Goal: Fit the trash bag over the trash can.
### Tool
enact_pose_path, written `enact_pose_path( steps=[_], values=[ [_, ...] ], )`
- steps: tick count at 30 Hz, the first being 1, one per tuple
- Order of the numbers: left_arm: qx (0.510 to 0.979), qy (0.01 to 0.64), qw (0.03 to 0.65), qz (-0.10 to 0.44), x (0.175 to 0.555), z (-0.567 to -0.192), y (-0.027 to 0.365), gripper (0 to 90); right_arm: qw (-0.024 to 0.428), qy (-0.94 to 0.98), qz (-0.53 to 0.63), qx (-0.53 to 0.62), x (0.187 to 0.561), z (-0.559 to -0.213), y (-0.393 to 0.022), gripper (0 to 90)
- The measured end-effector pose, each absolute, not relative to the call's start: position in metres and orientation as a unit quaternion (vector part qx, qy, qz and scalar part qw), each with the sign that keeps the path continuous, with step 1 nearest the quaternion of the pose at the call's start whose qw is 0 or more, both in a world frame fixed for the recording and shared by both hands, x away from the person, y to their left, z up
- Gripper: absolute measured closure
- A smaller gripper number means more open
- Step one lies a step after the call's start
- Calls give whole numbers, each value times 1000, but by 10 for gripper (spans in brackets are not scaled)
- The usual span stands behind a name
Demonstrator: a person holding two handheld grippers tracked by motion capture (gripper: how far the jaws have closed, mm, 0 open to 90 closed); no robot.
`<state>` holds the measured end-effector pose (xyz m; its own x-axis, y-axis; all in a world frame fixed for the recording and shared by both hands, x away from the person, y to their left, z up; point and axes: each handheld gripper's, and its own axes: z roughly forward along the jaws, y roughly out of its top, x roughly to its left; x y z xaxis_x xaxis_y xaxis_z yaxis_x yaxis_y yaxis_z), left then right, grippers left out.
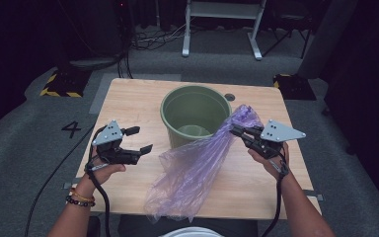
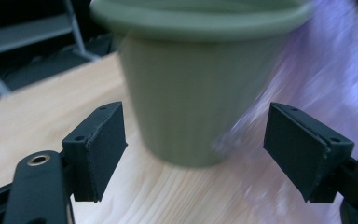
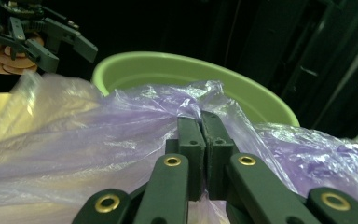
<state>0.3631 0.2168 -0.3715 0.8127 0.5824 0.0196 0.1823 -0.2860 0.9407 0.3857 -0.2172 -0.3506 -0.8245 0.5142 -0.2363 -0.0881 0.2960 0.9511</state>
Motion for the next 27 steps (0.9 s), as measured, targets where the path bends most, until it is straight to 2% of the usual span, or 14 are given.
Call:
enact_pose_path(
  steps=[6,12,17,22,24,25,27],
  values=[
    [785,200,562,170,350,-342,183,205,271,759,581,110,389,-336,-199,889],
    [801,166,552,162,341,-332,143,175,275,756,587,91,391,-326,-184,890],
    [825,158,513,178,343,-332,115,161,273,747,602,75,389,-319,-175,891],
    [838,170,476,205,347,-336,103,180,276,747,603,55,386,-312,-165,891],
    [841,179,463,215,348,-338,101,331,273,744,608,49,385,-310,-162,891],
    [838,183,461,227,346,-338,101,369,273,744,608,47,385,-310,-161,891],
    [841,179,448,245,346,-340,103,539,273,743,609,45,386,-309,-158,891]
  ],
)
